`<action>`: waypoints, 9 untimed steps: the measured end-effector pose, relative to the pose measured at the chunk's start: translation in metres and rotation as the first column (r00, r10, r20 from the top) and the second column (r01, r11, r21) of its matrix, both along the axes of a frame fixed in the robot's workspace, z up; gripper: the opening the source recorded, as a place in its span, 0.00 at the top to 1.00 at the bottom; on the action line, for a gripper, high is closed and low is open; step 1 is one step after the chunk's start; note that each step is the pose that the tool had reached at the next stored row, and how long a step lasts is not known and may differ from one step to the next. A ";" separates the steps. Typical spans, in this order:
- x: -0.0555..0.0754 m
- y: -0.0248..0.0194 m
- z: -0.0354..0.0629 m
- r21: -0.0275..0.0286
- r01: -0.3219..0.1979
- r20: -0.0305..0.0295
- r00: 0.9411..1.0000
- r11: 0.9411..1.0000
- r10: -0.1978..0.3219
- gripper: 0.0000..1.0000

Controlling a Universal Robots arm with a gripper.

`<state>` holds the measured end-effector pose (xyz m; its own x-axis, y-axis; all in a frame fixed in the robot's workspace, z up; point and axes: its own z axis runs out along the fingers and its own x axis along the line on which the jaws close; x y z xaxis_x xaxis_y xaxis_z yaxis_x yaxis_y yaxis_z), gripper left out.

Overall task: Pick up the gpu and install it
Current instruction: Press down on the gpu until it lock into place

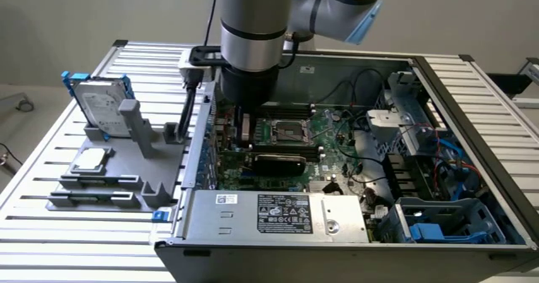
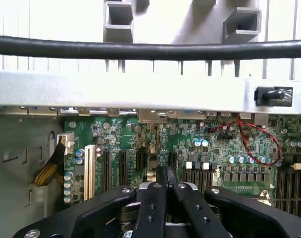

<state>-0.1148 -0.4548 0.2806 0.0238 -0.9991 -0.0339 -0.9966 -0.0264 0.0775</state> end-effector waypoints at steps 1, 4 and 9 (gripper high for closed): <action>-0.001 0.0000 0.0007 0.000 0.000 -0.003 1.000 1.000 0.000 0.89; -0.005 0.0000 0.0022 0.001 0.000 -0.014 1.000 1.000 0.000 0.89; -0.012 -0.0001 0.0031 0.001 0.000 -0.036 0.999 1.000 0.000 0.89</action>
